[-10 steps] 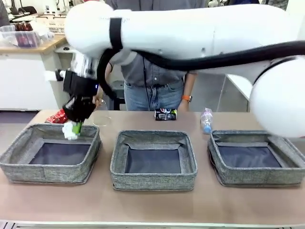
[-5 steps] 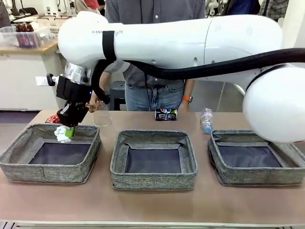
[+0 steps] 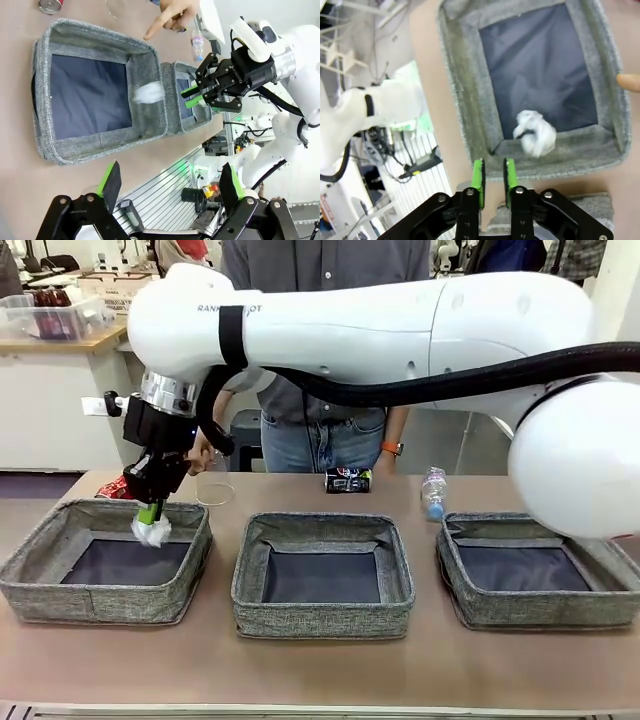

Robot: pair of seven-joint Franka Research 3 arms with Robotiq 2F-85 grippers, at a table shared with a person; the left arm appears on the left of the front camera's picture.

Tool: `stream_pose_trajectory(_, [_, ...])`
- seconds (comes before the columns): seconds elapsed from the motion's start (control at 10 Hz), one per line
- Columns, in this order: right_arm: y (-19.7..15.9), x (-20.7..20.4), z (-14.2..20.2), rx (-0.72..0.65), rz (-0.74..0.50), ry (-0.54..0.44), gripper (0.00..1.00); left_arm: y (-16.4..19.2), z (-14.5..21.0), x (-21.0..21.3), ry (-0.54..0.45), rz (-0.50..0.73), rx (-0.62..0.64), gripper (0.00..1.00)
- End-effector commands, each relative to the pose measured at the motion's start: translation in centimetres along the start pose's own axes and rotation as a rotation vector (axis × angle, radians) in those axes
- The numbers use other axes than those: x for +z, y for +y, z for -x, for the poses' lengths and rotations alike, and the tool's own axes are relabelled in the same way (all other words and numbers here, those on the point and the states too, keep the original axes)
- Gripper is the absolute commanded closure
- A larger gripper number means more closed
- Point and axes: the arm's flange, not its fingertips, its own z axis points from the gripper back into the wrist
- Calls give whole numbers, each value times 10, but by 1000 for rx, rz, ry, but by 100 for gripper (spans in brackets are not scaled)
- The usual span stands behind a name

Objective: Sort the waste into the appropriate baskets.
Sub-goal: Place the picked waste into the Fabric basket indicated by the person.

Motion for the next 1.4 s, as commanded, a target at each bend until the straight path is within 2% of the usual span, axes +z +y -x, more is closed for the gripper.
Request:
stream_pose_trajectory(0.0, [-2,4,-3,-14,14,-30,0,0,3,3,8,3,-15,0])
stream_pose_trajectory(0.2, [-1,9,0,-17,11,-30,0,0,3,3,8,3,-15,0])
stream_pose_trajectory(0.3, [-1,10,0,-18,13,-32,10,0,3,3,8,3,-15,0])
stream_pose_trajectory(0.4, [-2,11,0,-23,14,-38,1,0,3,3,8,3,-15,0])
stream_pose_trajectory(0.6, [-4,16,1,-42,37,-59,0,0,3,3,8,3,-15,0])
stream_pose_trajectory(0.8, [-5,49,18,-100,80,-134,0,0,0,0,1,0,-1,0])
stream_pose_trajectory(1.0, [0,104,60,-278,171,-184,0,-36,-2,-25,6,132,-77,0])
stream_pose_trajectory(1.2, [11,166,125,-565,164,-213,0,-56,-12,-68,-1,287,-103,0])
stream_pose_trajectory(1.3, [18,200,161,-706,111,-238,0,-66,-18,-91,4,329,-124,0])
